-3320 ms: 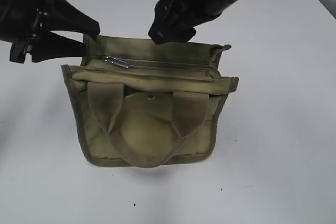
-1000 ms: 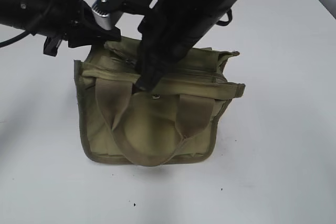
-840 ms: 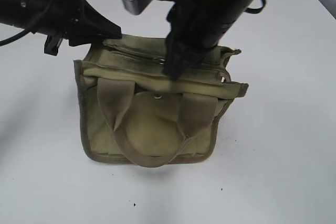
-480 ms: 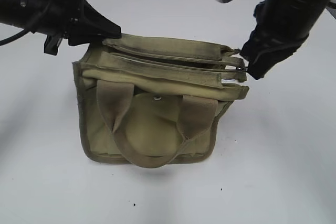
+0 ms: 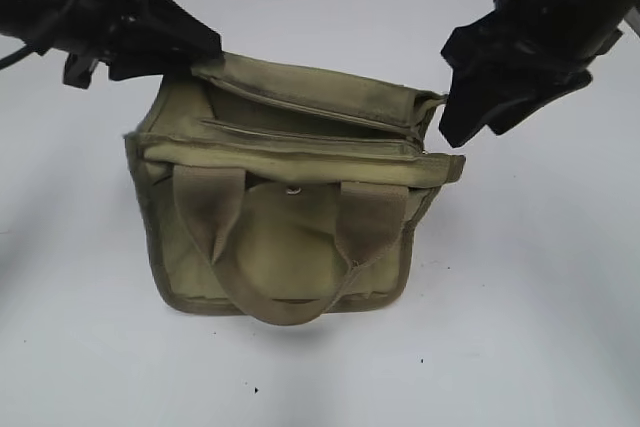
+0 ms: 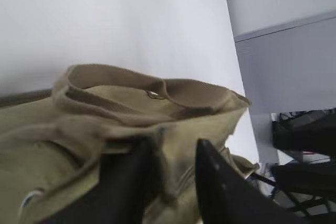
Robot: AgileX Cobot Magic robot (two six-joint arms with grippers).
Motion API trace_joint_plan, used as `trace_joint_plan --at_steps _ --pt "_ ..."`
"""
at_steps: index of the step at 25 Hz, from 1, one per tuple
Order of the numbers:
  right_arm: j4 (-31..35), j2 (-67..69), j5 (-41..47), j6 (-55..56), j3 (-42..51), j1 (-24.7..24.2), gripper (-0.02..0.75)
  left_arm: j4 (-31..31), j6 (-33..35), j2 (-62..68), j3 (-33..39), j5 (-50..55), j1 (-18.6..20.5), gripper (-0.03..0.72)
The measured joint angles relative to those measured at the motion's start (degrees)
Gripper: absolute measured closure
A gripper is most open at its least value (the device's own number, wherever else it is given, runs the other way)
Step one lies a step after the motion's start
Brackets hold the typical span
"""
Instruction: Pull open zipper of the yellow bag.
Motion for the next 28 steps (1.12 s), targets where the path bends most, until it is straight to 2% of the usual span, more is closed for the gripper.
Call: trace_joint_plan --at_steps 2,3,5,11,15,21,24,28 --pt "-1.8 -3.2 0.0 1.9 2.1 0.0 0.246 3.6 0.0 -3.5 0.0 0.9 0.0 0.384" --pt "-3.0 -5.1 0.0 2.6 3.5 0.0 0.221 6.3 0.0 -5.9 0.0 1.1 0.0 0.335" --pt "-5.3 -9.2 0.0 4.1 8.0 0.0 0.192 12.1 -0.5 -10.9 -0.1 1.8 0.0 0.285" --pt "-8.5 -26.0 0.1 8.2 22.8 0.0 0.176 36.8 -13.1 -28.7 -0.1 6.7 0.0 0.256" --pt "-8.8 -39.2 0.0 8.9 32.6 0.0 0.176 49.0 -20.6 -40.1 2.3 13.0 0.0 0.255" --pt "-9.2 -58.4 -2.3 9.1 45.9 0.0 0.176 58.8 -23.4 -61.6 15.8 16.5 0.0 0.255" --pt "-9.2 -65.4 -4.5 9.1 50.6 0.0 0.176 60.9 -23.5 -72.9 23.6 16.6 0.0 0.255" --pt "-9.3 -71.4 -6.4 9.1 51.6 0.0 0.176 61.2 -23.5 -86.2 32.0 14.8 0.0 0.255"
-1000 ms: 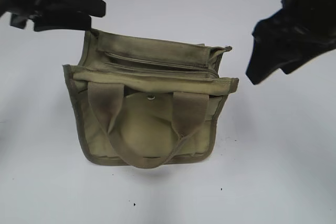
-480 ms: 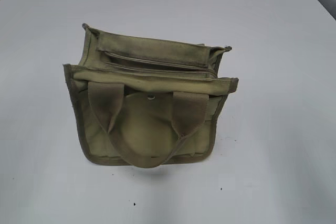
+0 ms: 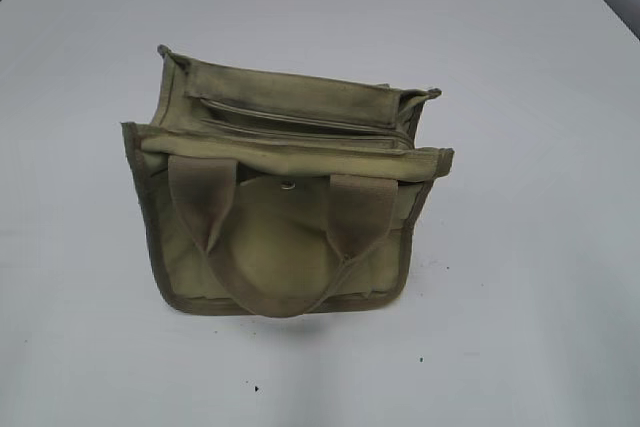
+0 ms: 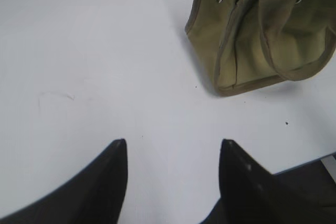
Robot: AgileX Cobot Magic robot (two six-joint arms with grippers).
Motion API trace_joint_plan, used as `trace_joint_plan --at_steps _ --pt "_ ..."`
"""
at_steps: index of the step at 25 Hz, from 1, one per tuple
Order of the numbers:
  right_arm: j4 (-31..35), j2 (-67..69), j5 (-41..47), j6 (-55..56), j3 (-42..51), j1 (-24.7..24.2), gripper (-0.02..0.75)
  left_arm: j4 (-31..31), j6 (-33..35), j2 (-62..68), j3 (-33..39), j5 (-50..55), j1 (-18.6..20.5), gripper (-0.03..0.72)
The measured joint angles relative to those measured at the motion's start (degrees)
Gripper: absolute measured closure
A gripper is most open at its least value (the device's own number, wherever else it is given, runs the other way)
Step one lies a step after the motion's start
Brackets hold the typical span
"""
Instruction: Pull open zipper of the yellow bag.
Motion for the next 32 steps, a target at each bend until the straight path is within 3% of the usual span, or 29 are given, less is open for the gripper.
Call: trace_joint_plan --at_steps 4,32 --pt "0.0 -1.1 -0.1 0.0 0.0 0.0 0.176 0.1 -0.1 -6.5 3.0 -2.3 0.0 0.255" --pt "1.3 -1.1 -0.4 0.0 0.1 0.0 0.176 0.1 -0.1 -6.6 3.2 -3.2 0.0 0.255"
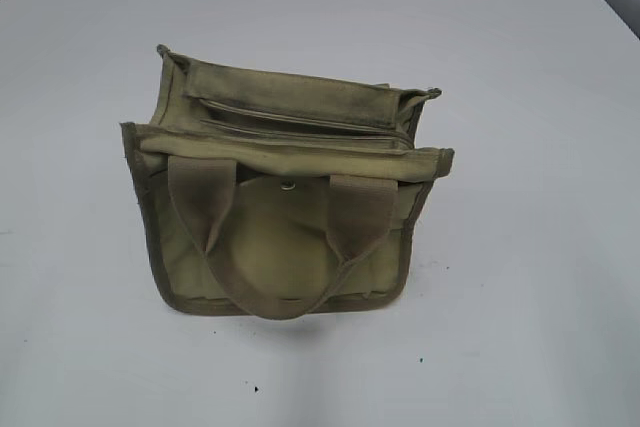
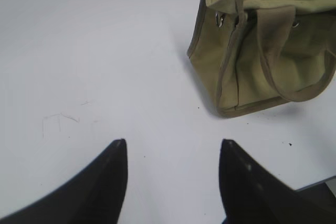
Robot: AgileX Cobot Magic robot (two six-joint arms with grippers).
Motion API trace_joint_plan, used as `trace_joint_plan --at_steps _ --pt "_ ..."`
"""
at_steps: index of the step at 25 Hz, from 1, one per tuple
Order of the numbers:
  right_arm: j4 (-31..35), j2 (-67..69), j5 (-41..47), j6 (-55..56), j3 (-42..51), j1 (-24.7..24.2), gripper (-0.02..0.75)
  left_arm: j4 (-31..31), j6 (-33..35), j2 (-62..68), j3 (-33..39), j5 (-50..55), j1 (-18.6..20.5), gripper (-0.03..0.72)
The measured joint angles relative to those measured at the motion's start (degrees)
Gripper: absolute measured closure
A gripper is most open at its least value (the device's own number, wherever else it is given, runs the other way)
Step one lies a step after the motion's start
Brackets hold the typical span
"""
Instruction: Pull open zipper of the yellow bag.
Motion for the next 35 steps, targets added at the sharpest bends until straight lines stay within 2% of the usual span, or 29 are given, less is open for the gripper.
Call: trace_joint_plan --at_steps 2,4,10,12,17,23,35 --pt "0.2 -0.1 0.0 0.0 0.0 -0.7 0.176 -0.1 0.0 0.0 0.0 0.0 0.1 0.255" --pt "1.0 -1.0 0.0 0.0 0.0 -3.3 0.176 -0.1 0.0 0.0 0.0 0.0 1.9 0.255" --pt "3.6 -9.9 -0.4 0.0 0.0 -13.6 0.176 -0.1 0.0 0.0 0.0 0.0 12.5 0.255" --pt "3.9 -13.8 -0.5 0.0 0.0 -15.3 0.176 -0.1 0.0 0.0 0.0 -0.1 14.3 0.255" --pt "4.2 -20.7 -0.8 0.0 0.1 -16.4 0.176 -0.1 0.0 0.0 0.0 -0.1 14.4 0.255" --pt "4.5 -21.5 -0.8 0.0 0.1 -16.5 0.176 -0.1 0.0 0.0 0.0 -0.1 14.2 0.255" --pt "4.5 -21.5 -0.9 0.0 0.1 -16.5 0.176 -0.1 0.0 0.0 0.0 -0.1 10.5 0.255"
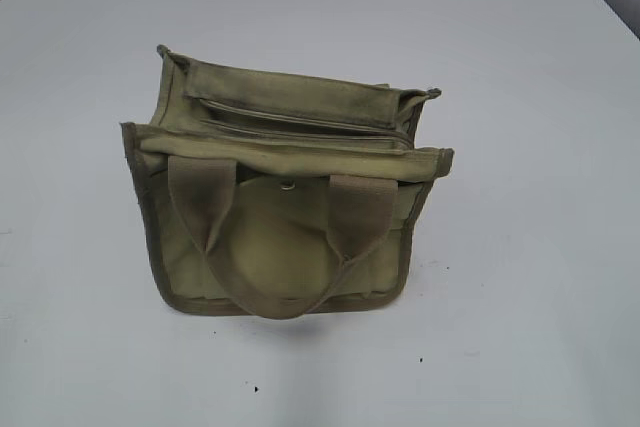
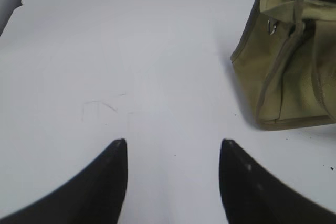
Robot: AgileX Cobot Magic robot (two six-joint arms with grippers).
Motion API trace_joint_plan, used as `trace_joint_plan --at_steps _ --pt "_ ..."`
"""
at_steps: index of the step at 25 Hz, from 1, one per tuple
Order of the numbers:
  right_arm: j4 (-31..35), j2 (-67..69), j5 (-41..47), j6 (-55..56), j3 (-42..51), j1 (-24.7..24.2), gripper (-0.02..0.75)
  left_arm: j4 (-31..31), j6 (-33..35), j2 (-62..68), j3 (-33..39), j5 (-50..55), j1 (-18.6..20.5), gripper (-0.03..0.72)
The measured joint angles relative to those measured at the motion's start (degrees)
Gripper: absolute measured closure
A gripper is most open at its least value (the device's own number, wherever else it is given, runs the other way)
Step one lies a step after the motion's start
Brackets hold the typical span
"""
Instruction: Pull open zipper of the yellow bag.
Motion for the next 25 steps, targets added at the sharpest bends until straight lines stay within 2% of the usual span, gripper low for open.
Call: trace_joint_plan --at_steps 21,25 --pt "0.0 0.0 0.0 0.0 0.0 0.0 0.176 0.0 0.0 0.0 0.0 0.0 -0.5 0.255" --pt "-2.6 0.0 0.1 0.0 0.0 0.0 0.176 0.0 0.0 0.0 0.0 0.0 -0.5 0.255"
